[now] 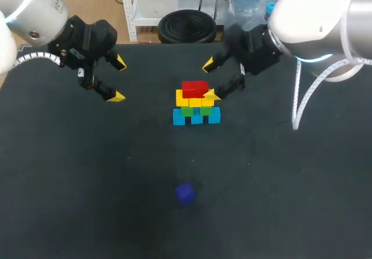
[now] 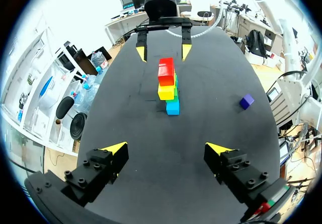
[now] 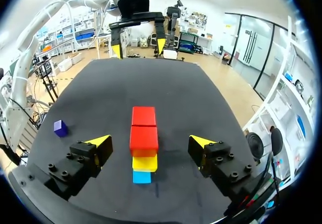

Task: Place the blue cubes, place green cubes on the blue cubes, place the yellow cubes on the green cubes, then place the red cubes on the yellow cubes, and place purple cube on the red cubes.

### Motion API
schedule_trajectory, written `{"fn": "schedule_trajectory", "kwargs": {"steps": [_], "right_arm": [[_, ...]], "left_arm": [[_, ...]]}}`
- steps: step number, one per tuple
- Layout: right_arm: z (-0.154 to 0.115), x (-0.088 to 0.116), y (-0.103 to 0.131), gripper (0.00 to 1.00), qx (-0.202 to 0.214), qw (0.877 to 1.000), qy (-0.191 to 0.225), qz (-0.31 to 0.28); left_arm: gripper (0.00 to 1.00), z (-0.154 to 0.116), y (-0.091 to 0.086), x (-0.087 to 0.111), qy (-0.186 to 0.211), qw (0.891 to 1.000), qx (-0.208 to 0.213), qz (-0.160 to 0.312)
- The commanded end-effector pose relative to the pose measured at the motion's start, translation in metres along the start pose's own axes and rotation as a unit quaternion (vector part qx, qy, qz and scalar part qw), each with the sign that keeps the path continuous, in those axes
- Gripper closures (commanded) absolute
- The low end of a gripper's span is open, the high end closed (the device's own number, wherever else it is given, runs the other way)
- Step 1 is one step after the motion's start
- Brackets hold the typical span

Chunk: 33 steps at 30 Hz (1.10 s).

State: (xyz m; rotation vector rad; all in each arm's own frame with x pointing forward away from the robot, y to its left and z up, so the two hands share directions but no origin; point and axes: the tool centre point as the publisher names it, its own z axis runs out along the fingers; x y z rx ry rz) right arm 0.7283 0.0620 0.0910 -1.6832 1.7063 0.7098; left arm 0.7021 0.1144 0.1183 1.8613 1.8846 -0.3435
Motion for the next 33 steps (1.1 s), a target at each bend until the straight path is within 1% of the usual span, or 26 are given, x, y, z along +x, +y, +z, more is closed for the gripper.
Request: {"fn": "schedule_trajectory", "kwargs": {"steps": [1, 5, 8, 11, 17, 22, 28, 33], "right_arm": [[-0.019, 0.001, 0.005, 0.00, 0.010, 1.000, -0.003, -0.001], [-0.039, 0.004, 0.008, 0.00, 0.022, 1.000, -0.008, 0.000], [-0.052, 0.008, 0.018, 0.00, 0.040, 0.999, -0.001, -0.007], [-0.064, 0.011, 0.033, 0.00, 0.041, 0.999, -0.003, -0.012], [-0.080, 0.018, 0.059, 0.00, 0.032, 0.999, -0.012, -0.021], [-0.094, 0.032, 0.061, 0.00, 0.051, 0.999, -0.016, 0.000], [-0.114, 0.045, 0.060, 0.00, 0.069, 0.997, -0.022, 0.008], [-0.132, 0.065, 0.062, 0.00, 0.074, 0.997, -0.018, 0.012]], "left_arm": [[0.00, 0.000, 0.000, 0.001, -0.002, 1.000, 0.000, 0.002], [0.00, 0.000, 0.000, 0.001, -0.002, 1.000, 0.000, 0.002], [0.00, 0.000, 0.000, 0.001, -0.002, 1.000, 0.000, 0.002], [0.00, 0.000, 0.000, 0.001, -0.002, 1.000, 0.000, 0.002], [0.00, 0.000, 0.000, 0.001, -0.002, 1.000, 0.000, 0.002], [0.00, 0.000, 0.000, 0.001, -0.002, 1.000, 0.000, 0.002], [0.00, 0.000, 0.000, 0.001, -0.002, 1.000, 0.000, 0.002], [0.00, 0.000, 0.000, 0.001, -0.002, 1.000, 0.000, 0.002]]}}
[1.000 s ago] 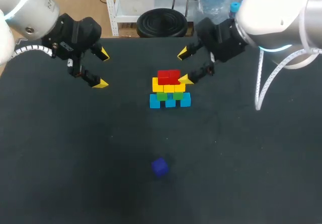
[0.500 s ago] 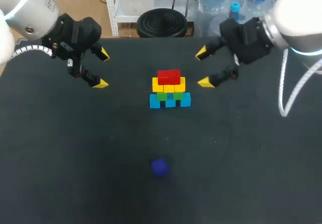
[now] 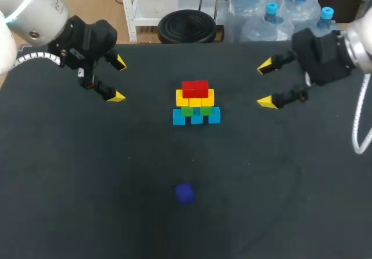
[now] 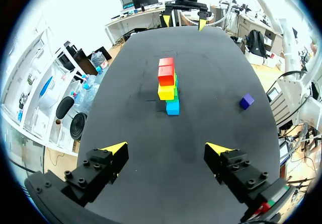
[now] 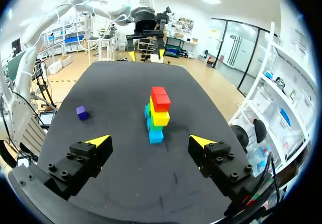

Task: Place the blue cubes, place green cubes on the blue cubes, place the yellow cubes on the green cubes, then place the red cubes on the yellow cubes, and place purple cube on the red cubes.

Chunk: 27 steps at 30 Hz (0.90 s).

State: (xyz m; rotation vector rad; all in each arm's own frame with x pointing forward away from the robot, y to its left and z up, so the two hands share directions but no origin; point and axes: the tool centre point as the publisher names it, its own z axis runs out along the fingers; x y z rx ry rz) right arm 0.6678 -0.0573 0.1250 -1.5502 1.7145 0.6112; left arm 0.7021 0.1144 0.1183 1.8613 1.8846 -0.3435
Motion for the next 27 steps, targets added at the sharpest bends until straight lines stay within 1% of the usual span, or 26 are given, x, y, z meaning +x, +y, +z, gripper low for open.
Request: {"fn": "schedule_trajectory", "kwargs": {"steps": [1, 7, 10, 11, 14, 20, 22, 27], "right_arm": [[-0.022, 0.018, 0.004, 0.00, 0.006, 1.000, 0.001, 0.001], [-0.045, 0.044, -0.004, 0.00, 0.012, 1.000, -0.002, 0.023], [-0.055, 0.052, -0.008, 0.00, 0.017, 0.999, -0.004, 0.028], [-0.059, 0.053, -0.009, 0.00, 0.018, 0.999, -0.011, 0.031], [-0.069, 0.055, -0.010, 0.00, 0.017, 0.999, -0.018, 0.025], [-0.085, 0.059, -0.008, 0.00, 0.017, 1.000, -0.018, 0.009], [-0.087, 0.060, -0.008, 0.00, 0.013, 1.000, -0.020, 0.002], [-0.087, 0.060, -0.008, 0.00, 0.009, 1.000, -0.016, 0.007]], "left_arm": [[0.00, 0.000, 0.000, 0.001, -0.002, 1.000, 0.000, 0.002], [0.00, 0.000, 0.000, 0.001, -0.002, 1.000, 0.000, 0.002], [0.00, 0.000, 0.000, 0.001, -0.002, 1.000, 0.000, 0.002], [0.00, 0.000, 0.000, 0.001, -0.002, 1.000, 0.000, 0.002], [0.00, 0.000, 0.000, 0.001, -0.002, 1.000, 0.000, 0.002], [0.00, 0.000, 0.000, 0.001, -0.002, 1.000, 0.000, 0.002], [0.00, 0.000, 0.000, 0.001, -0.002, 1.000, 0.000, 0.002], [0.00, 0.000, 0.000, 0.001, -0.002, 1.000, 0.000, 0.002]]}}
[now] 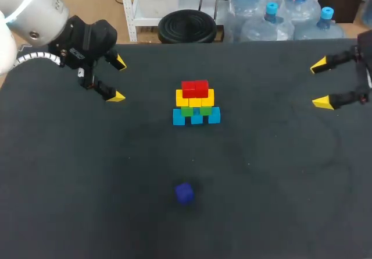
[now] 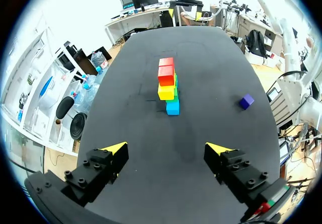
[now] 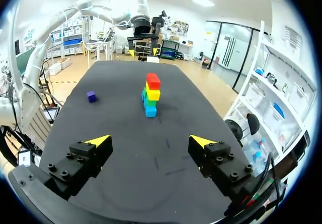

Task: Place the blue cubes, place green cubes on the blue cubes, place the yellow cubes on the green cubes, then place the red cubes on the yellow cubes, and place purple cube on the red cubes.

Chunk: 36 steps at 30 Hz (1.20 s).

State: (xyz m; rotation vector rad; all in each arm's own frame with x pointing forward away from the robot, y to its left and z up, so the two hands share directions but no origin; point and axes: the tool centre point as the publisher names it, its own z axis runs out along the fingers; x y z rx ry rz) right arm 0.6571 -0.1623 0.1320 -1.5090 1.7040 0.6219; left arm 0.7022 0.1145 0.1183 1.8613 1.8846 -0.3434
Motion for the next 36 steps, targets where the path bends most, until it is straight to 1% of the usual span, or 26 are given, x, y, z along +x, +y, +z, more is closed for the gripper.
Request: {"fn": "schedule_trajectory", "kwargs": {"steps": [1, 6, 7, 8, 9, 11, 13, 15, 16, 18, 20, 21, 23, 25, 27, 28, 29, 31, 36], "right_arm": [[-0.001, -0.001, -0.001, 0.00, -0.001, 1.000, 0.000, 0.000], [-0.001, -0.001, -0.001, 0.00, -0.001, 1.000, 0.000, 0.000], [-0.001, -0.001, -0.001, 0.00, -0.001, 1.000, 0.000, 0.000], [-0.001, -0.001, -0.001, 0.00, -0.001, 1.000, 0.000, 0.000], [-0.001, -0.001, -0.001, 0.00, -0.001, 1.000, 0.000, 0.000], [-0.001, -0.001, -0.001, 0.00, -0.001, 1.000, 0.000, 0.000], [-0.001, -0.001, -0.001, 0.00, -0.001, 1.000, 0.000, 0.000], [-0.001, -0.001, -0.001, 0.00, -0.001, 1.000, 0.000, 0.000], [-0.001, -0.001, -0.001, 0.00, -0.001, 1.000, 0.000, 0.000], [-0.001, -0.001, -0.001, 0.00, -0.001, 1.000, 0.000, 0.000], [-0.001, -0.001, -0.001, 0.00, -0.001, 1.000, 0.000, 0.000], [-0.001, -0.001, -0.001, 0.00, -0.001, 1.000, 0.000, 0.000], [-0.001, -0.001, -0.001, 0.00, -0.001, 1.000, 0.000, 0.000], [-0.001, -0.001, -0.001, 0.00, -0.001, 1.000, 0.000, 0.000], [-0.001, -0.001, -0.001, 0.00, -0.001, 1.000, 0.000, 0.000], [-0.001, -0.001, -0.001, 0.00, -0.001, 1.000, 0.000, 0.000], [-0.001, -0.001, -0.001, 0.00, -0.001, 1.000, 0.000, 0.000], [-0.001, -0.001, -0.001, 0.00, -0.001, 1.000, 0.000, 0.000], [-0.001, -0.001, -0.001, 0.00, -0.001, 1.000, 0.000, 0.000]], "left_arm": [[0.00, 0.000, 0.000, 0.001, -0.002, 1.000, 0.000, 0.002], [0.00, 0.000, 0.000, 0.001, -0.002, 1.000, 0.000, 0.002], [0.00, 0.001, -0.004, 0.003, 0.010, 1.000, -0.004, -0.001], [0.00, 0.002, -0.009, 0.004, 0.009, 1.000, -0.008, 0.004], [0.00, 0.003, -0.014, 0.005, -0.004, 1.000, -0.009, 0.015], [0.00, 0.005, -0.026, 0.009, -0.014, 0.999, -0.009, 0.044], [0.00, 0.004, -0.039, 0.016, -0.032, 0.997, -0.009, 0.075], [0.00, -0.002, -0.050, 0.023, -0.067, 0.990, -0.007, 0.120], [0.00, -0.004, -0.055, 0.027, -0.075, 0.987, 0.001, 0.142], [0.00, -0.006, -0.062, 0.034, -0.074, 0.981, 0.018, 0.181], [0.00, -0.006, -0.067, 0.039, -0.060, 0.976, 0.040, 0.205], [0.00, -0.006, -0.070, 0.041, -0.067, 0.972, 0.049, 0.218], [0.00, -0.006, -0.075, 0.042, -0.068, 0.966, 0.059, 0.244], [0.00, -0.004, -0.080, 0.041, -0.065, 0.961, 0.069, 0.261], [0.00, 0.000, -0.084, 0.038, -0.053, 0.957, 0.077, 0.274], [0.00, 0.002, -0.086, 0.036, -0.051, 0.955, 0.081, 0.279], [0.00, 0.005, -0.088, 0.034, -0.058, 0.953, 0.084, 0.284], [0.00, 0.009, -0.091, 0.031, -0.050, 0.951, 0.091, 0.293], [0.00, 0.020, -0.101, 0.018, -0.051, 0.936, 0.115, 0.328]]}}
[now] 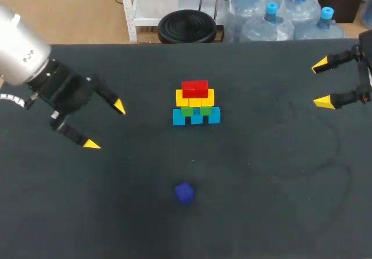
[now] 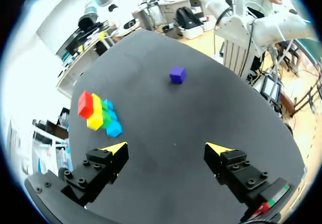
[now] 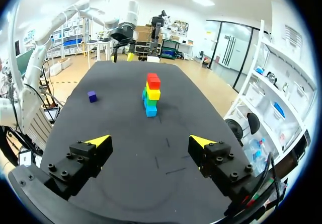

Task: Place the blue cubes, place green cubes on the blue cubes, place the yellow cubes on the green cubes, then place the red cubes on the yellow cubes, and place purple cube on the red cubes.

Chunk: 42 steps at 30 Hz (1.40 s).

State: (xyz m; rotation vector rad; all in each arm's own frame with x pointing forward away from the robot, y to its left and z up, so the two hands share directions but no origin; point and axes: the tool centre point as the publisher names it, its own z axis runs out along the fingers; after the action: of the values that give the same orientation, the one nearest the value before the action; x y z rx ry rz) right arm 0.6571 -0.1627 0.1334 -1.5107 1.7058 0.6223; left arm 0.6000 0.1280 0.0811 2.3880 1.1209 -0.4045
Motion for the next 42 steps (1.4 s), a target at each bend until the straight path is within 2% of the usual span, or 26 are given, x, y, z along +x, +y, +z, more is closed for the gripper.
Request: {"fn": "schedule_trajectory", "kwargs": {"steps": [1, 15, 23, 35, 42], "right_arm": [[0.000, 0.000, 0.000, 0.00, 0.000, 1.000, -0.001, 0.000], [0.000, 0.000, 0.000, 0.00, 0.000, 1.000, -0.001, 0.000], [0.000, 0.000, 0.000, 0.00, 0.000, 1.000, -0.001, 0.000], [0.000, 0.000, 0.000, 0.00, 0.000, 1.000, -0.001, 0.000], [0.000, 0.000, 0.000, 0.00, 0.000, 1.000, -0.001, 0.000]], "left_arm": [[0.00, 0.012, 0.011, -0.006, -0.005, 0.999, 0.027, 0.018], [0.00, 0.042, 0.020, -0.052, -0.027, 0.993, 0.089, 0.076], [0.00, 0.077, 0.023, -0.078, -0.029, 0.987, 0.126, 0.091], [0.00, 0.113, 0.021, -0.093, -0.043, 0.982, 0.145, 0.110], [0.00, 0.117, 0.015, -0.100, -0.052, 0.980, 0.164, 0.105]]}}
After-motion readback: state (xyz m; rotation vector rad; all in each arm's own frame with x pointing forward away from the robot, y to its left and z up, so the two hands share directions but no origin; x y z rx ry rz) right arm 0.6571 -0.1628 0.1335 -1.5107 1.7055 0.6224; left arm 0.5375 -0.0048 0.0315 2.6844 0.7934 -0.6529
